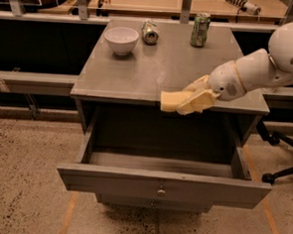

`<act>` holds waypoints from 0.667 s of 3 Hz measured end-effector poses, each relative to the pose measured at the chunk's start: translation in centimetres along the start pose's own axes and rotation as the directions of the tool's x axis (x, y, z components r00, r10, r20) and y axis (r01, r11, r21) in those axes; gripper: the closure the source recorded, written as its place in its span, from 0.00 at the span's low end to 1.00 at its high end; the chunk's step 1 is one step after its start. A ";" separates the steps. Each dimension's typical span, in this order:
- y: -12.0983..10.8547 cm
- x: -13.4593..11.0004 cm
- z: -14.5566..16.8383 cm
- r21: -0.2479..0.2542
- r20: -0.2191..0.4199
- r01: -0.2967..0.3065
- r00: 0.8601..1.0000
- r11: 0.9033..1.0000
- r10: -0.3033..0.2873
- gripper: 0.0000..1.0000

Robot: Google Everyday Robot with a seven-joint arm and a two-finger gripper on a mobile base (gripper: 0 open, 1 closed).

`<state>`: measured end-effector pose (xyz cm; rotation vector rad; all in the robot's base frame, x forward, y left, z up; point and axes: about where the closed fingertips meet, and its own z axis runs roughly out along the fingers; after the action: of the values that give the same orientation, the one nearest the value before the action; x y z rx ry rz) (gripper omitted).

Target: Place sponge into top drawer

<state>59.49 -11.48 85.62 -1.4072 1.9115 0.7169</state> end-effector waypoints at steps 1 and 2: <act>2.7 1.1 -0.6 0.049 -0.014 -0.061 0.998 0.997 0.062 1.00; 5.1 3.0 -1.2 0.104 -0.003 -0.149 0.989 0.983 0.150 1.00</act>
Offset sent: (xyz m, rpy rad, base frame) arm -0.0922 -0.0337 -0.0272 0.0063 0.0950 -0.3171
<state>53.76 -12.79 84.39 -1.2163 2.0495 0.6702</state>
